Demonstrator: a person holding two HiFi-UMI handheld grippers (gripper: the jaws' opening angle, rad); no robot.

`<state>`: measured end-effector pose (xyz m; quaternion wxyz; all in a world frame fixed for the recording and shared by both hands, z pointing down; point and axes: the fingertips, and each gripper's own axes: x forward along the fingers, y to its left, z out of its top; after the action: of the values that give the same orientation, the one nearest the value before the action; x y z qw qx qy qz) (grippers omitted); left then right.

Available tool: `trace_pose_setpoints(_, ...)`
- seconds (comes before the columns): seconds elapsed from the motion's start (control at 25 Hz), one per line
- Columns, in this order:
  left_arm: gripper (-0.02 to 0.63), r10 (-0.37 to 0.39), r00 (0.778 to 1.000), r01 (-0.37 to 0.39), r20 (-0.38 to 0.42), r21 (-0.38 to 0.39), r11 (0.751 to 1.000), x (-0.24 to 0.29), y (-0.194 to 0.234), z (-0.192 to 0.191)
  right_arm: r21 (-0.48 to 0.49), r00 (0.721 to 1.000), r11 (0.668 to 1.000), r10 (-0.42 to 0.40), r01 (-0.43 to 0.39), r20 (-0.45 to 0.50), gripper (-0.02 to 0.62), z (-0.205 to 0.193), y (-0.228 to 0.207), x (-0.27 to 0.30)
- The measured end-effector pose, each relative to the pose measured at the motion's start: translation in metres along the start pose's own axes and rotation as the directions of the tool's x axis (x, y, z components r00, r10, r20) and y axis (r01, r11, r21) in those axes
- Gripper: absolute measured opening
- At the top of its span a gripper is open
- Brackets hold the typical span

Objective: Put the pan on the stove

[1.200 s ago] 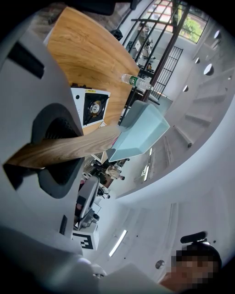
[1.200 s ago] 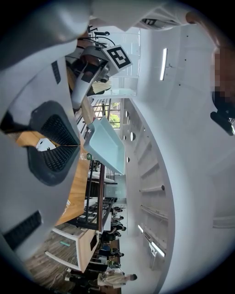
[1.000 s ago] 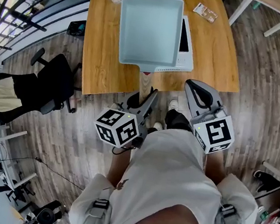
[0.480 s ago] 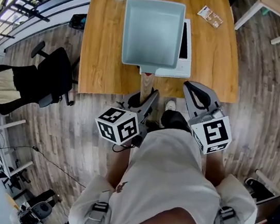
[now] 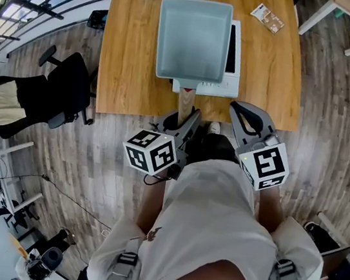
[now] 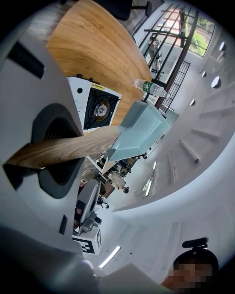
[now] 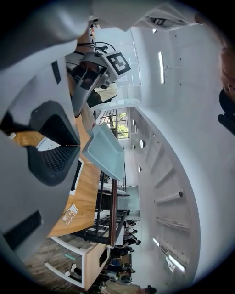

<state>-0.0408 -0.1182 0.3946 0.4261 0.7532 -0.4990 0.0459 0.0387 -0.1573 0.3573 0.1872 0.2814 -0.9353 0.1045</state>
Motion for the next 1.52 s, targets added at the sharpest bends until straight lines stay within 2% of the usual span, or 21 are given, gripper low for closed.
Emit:
trace_pose_setpoints(0.24,0.095,-0.001,1.000,0.001,-0.031,-0.015,1.000,0.015,0.010,-0.004,0.013,0.999,0.999,-0.034,0.034,-0.016,0.021,-0.013,-0.012,0.012)
trace_pose_setpoints(0.84,0.094,-0.028,0.993,0.027,-0.113,-0.010,1.000,0.050,0.045,-0.009,0.080,0.995,0.995,-0.051,0.059,-0.090,0.021,-0.040,-0.017,0.052)
trace_pose_setpoints(1.52,0.094,-0.062,0.980,0.055,-0.192,-0.042,0.998,0.082,0.071,-0.019,0.132,0.983,0.987,-0.072,0.095,-0.172,0.021,-0.067,-0.030,0.080)
